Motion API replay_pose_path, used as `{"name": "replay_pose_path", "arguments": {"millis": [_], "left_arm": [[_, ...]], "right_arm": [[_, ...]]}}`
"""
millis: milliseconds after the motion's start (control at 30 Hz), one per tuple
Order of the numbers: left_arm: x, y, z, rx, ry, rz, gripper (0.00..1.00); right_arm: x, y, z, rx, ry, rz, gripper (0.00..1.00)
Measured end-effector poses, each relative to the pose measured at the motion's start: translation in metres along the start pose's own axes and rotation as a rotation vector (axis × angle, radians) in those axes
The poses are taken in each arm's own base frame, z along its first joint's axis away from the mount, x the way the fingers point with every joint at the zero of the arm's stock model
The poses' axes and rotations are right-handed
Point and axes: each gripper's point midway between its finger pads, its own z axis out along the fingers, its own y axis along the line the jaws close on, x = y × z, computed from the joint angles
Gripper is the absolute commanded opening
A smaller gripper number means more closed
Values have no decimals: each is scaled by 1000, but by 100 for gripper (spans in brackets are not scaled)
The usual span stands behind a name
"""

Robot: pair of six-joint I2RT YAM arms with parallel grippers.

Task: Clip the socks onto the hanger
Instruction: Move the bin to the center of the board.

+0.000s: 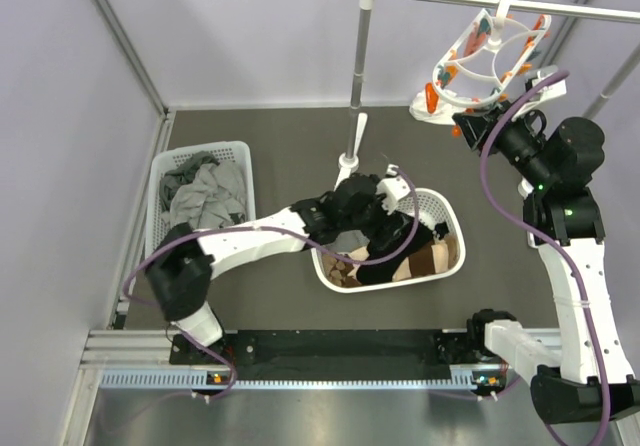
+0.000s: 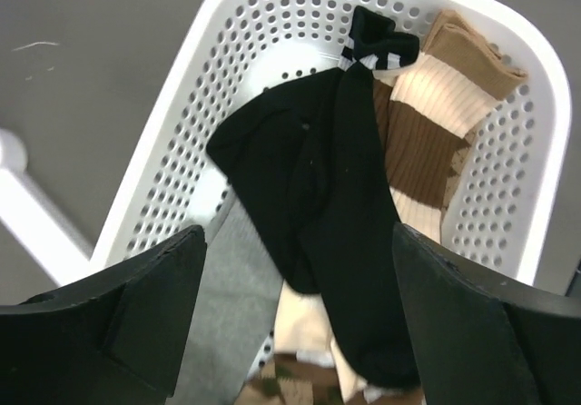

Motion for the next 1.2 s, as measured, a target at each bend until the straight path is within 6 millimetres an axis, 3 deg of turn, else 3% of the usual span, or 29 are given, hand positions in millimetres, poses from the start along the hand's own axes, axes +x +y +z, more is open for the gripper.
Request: {"name": "replay_pose_path", "arguments": {"millis": [133, 267, 467, 533, 600, 633, 800, 1200], "left_arm": [[5, -7, 41, 25, 55, 27, 82], [14, -17, 70, 48, 95, 44, 78], [58, -22, 96, 51, 212, 69, 59], [76, -19, 99, 40, 264, 73, 45], [89, -18, 99, 35, 309, 74, 35], [92, -18, 98, 34, 320, 75, 24], [101, -13, 91, 9, 368, 94, 2], [109, 5, 23, -67, 495, 137, 0]], "right_arm": [[0, 0, 0, -1, 1, 0, 14], [-1, 2, 1, -11, -6, -1, 13], [9, -2, 4, -10, 5, 4, 13], [11, -3, 5, -9, 8, 5, 13], [12, -4, 7, -9, 10, 4, 13], [12, -4, 7, -8, 11, 4, 13], [13, -4, 8, -8, 12, 3, 12], [13, -4, 8, -8, 12, -2, 12]]}}
